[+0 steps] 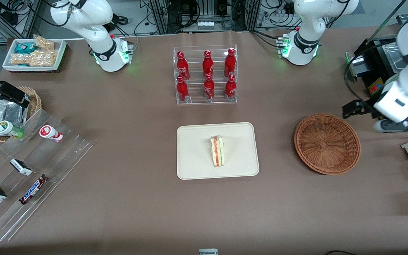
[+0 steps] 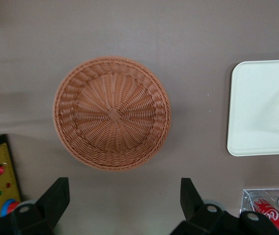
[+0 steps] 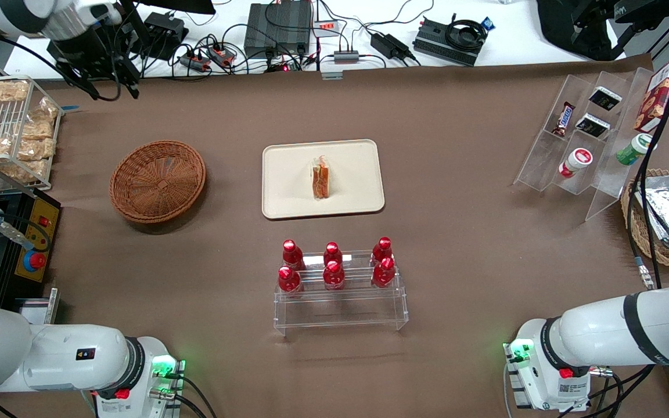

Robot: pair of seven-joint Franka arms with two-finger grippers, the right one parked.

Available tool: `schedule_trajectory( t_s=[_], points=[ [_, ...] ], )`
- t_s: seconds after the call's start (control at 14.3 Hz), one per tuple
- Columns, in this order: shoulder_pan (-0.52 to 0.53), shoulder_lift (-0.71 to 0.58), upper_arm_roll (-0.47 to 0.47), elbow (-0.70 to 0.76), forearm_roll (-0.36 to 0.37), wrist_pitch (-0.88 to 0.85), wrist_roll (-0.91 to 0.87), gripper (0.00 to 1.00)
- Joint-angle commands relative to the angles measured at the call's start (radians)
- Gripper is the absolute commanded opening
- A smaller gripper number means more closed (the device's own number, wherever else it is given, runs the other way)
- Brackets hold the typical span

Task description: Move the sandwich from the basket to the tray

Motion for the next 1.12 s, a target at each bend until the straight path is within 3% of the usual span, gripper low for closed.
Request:
schedule_trajectory(
  t_s=[0.0,0.35,1.05],
  points=[
    [0.013,0.008,-0.011,0.110,-0.010,-0.043,0.043,1.00],
    [0.013,0.011,-0.011,0.174,-0.008,-0.125,0.035,1.00],
    [0.005,0.028,-0.014,0.150,-0.044,-0.096,0.029,1.00]
  ],
)
